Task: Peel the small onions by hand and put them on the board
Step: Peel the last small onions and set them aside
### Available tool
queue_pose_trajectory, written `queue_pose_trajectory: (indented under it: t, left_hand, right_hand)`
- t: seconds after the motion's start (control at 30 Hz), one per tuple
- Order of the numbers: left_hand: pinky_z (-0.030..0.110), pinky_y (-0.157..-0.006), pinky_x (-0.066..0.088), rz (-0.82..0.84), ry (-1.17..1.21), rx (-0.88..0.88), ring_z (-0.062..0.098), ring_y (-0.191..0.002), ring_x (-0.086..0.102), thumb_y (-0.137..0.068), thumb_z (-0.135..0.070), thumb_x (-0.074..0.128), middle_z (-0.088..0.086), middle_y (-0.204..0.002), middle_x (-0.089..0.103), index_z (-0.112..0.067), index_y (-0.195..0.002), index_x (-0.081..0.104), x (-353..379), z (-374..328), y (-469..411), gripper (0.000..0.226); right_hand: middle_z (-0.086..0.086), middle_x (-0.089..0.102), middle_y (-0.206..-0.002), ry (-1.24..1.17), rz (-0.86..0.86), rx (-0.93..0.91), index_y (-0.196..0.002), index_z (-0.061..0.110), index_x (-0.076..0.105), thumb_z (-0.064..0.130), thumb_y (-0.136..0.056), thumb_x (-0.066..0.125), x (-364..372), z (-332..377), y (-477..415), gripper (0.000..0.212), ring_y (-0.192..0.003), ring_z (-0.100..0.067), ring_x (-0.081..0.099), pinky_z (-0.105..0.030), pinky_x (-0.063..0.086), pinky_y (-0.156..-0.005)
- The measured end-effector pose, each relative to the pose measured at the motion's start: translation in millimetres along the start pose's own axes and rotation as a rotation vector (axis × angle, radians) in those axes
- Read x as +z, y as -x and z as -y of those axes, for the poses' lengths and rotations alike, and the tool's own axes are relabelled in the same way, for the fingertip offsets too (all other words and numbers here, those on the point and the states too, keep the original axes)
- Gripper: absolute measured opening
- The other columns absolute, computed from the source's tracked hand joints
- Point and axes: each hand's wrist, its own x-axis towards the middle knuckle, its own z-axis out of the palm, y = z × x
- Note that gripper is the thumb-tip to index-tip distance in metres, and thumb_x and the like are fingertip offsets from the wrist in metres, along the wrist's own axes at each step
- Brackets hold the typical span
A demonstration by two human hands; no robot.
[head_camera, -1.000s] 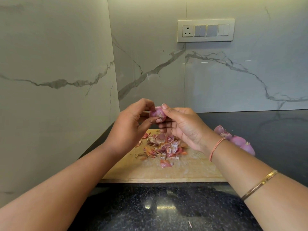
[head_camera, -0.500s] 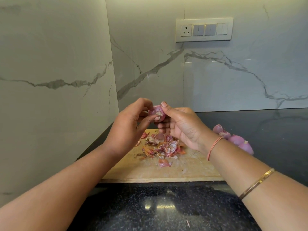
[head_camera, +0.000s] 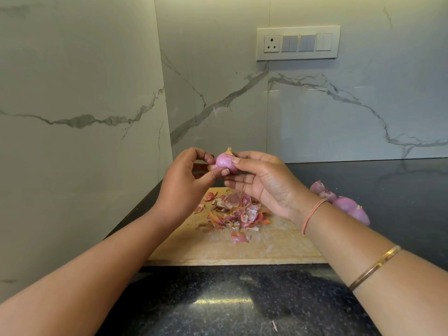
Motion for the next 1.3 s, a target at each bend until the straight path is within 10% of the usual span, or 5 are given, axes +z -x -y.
queue_pose_trajectory:
  t: [0.2, 0.53, 0.8, 1.3]
  left_hand:
    - [0.007, -0.063, 0.043, 0.045, -0.040, 0.049, -0.005, -0.071, 0.057, -0.080, -0.017, 0.070, -0.006, -0.084, 0.061, -0.025, -0.078, 0.060, 2, 0, 1, 0.012]
    - [0.035, -0.068, 0.055, -0.003, 0.053, -0.099, 0.008, -0.075, 0.061, -0.087, -0.011, 0.063, -0.008, -0.082, 0.065, -0.019, -0.083, 0.057, -7, 0, -2, 0.011]
    - [0.006, -0.064, 0.046, 0.052, 0.091, -0.096, -0.006, -0.074, 0.063, -0.090, -0.020, 0.061, -0.015, -0.081, 0.068, -0.030, -0.090, 0.067, -4, -11, 3, 0.011]
    - [0.022, -0.071, 0.058, 0.114, 0.376, -0.319, 0.016, -0.073, 0.071, -0.083, -0.005, 0.065, 0.003, -0.075, 0.074, -0.013, -0.079, 0.073, -8, -12, 0, 0.011]
  right_hand:
    - [-0.009, 0.066, -0.083, 0.063, -0.029, -0.014, -0.107, 0.002, 0.060, 0.008, -0.084, 0.066, 1, -1, -1, 0.024, -0.070, -0.015, 0.060, -0.021, 0.053, -0.062]
    - [-0.011, 0.057, -0.077, 0.047, -0.034, 0.018, -0.092, 0.004, 0.061, 0.006, -0.092, 0.054, -3, 3, -1, 0.007, -0.063, -0.014, 0.055, -0.020, 0.049, -0.058]
    - [-0.007, 0.067, -0.090, 0.207, 0.002, -0.040, -0.098, 0.015, 0.065, 0.000, -0.087, 0.060, -3, -3, -2, 0.020, -0.076, -0.012, 0.061, -0.022, 0.047, -0.066]
    - [-0.009, 0.069, -0.108, 0.439, 0.051, -0.155, -0.115, 0.012, 0.064, -0.003, -0.081, 0.067, -7, -4, 1, 0.037, -0.089, -0.007, 0.066, -0.014, 0.051, -0.069]
